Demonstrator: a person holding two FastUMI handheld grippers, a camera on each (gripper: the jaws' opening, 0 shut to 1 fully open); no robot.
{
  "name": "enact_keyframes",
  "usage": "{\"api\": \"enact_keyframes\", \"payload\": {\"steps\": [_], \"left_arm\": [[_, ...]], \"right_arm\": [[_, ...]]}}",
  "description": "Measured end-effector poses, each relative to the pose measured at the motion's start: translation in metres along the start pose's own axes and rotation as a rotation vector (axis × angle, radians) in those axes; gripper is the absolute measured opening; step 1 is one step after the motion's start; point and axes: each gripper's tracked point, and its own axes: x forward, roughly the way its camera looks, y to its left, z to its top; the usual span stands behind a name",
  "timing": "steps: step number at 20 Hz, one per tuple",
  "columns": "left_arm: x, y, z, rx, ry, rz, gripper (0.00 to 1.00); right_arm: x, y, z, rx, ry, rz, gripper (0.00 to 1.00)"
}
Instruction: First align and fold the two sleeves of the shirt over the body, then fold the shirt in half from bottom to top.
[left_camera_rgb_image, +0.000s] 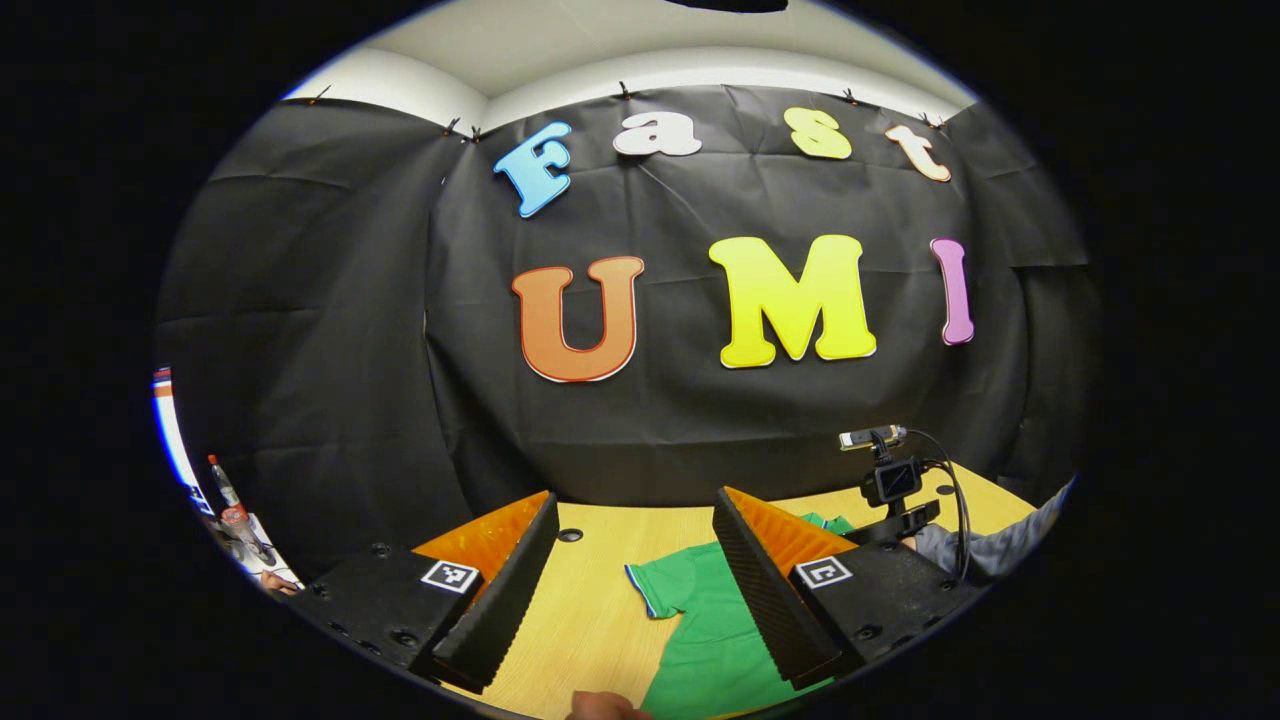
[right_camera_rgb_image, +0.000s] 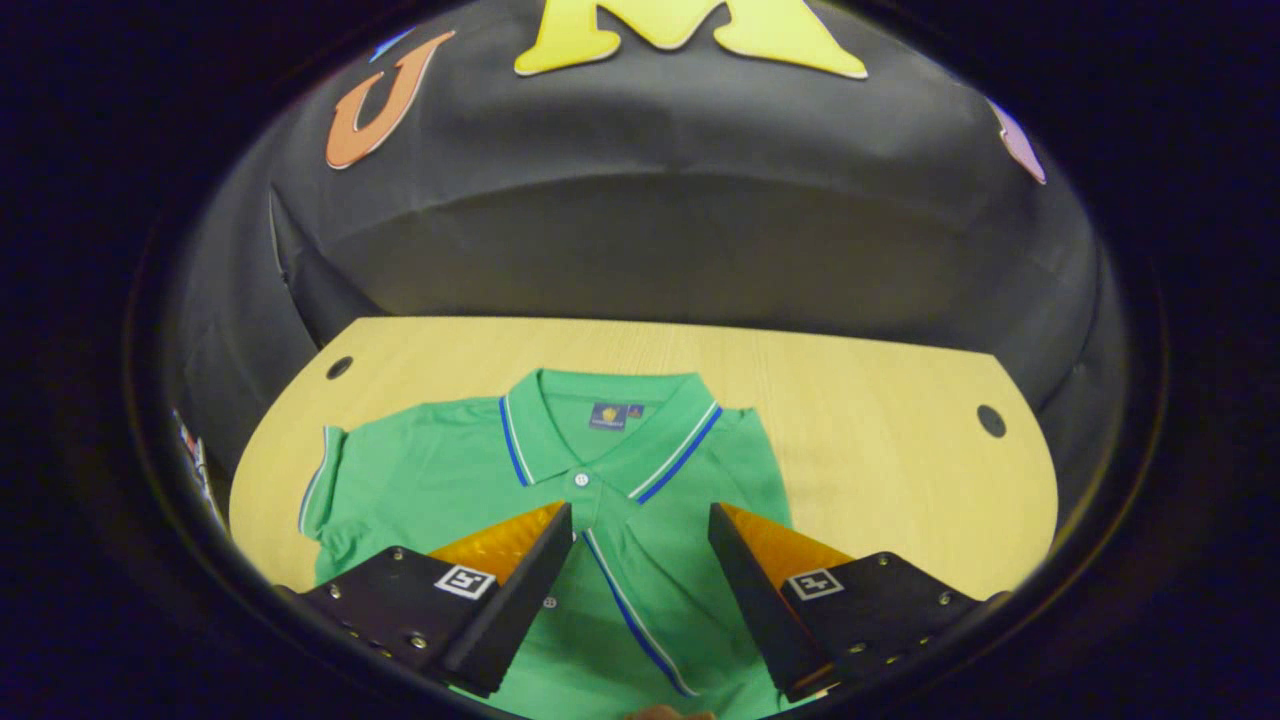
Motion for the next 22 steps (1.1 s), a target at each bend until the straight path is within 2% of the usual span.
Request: {"api": "enact_keyframes", "payload": {"steps": [5, 10, 17, 22], "left_arm": [[0.005, -0.005, 0.000, -0.016, -0.012, -0.028, 0.99], [0.020, -0.008, -0.001, -0.021, -0.029, -0.059, 0.99], [0.049, -0.006, -0.020, -0.012, -0.018, -0.077, 0.99], [0.081, -0.006, -0.064, -0.031, 0.068, -0.069, 0.99]], "right_arm": [[-0.076, -0.019, 0.083, -0.076, -0.263, -0.040, 0.90], [-0.171, -0.038, 0.128, -0.094, -0.446, -0.084, 0.90], [-0.284, -0.055, 0.128, -0.001, -0.584, -0.110, 0.89], [-0.350, -0.059, 0.115, 0.043, -0.648, -0.120, 0.89]]}}
